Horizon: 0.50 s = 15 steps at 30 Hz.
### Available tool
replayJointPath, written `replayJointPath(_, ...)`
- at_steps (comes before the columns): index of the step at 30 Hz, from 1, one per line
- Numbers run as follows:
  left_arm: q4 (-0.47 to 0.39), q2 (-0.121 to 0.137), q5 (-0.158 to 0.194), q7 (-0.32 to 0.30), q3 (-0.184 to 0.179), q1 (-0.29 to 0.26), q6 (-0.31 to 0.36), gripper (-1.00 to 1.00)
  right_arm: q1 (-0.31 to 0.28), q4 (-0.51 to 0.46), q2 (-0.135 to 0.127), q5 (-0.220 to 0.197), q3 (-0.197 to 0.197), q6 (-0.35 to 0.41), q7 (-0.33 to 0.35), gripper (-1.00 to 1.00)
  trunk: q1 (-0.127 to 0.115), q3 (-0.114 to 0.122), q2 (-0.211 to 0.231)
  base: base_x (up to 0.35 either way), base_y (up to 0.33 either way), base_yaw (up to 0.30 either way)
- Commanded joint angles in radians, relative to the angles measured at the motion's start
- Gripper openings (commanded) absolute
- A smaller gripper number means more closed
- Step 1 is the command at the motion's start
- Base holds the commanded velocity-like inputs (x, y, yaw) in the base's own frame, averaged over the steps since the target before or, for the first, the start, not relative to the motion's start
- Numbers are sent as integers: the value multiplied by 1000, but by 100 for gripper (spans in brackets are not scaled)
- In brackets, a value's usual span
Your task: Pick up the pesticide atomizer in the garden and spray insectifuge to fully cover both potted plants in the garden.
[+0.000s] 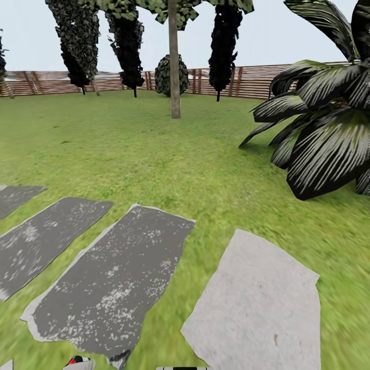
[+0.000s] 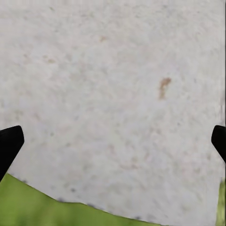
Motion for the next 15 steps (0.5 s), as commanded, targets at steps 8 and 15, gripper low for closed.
replayJointPath(8,1,1,8,-2,-3,0,-3,-100,0,1,-1,6,-52,-4,-2,100,-4,41,2,0,0,0)
replayJointPath(15,1,0,7,-2,-3,0,-3,-100,0,0,23,6,-54,-4,-2,100,-7,69,3,0,0,6)
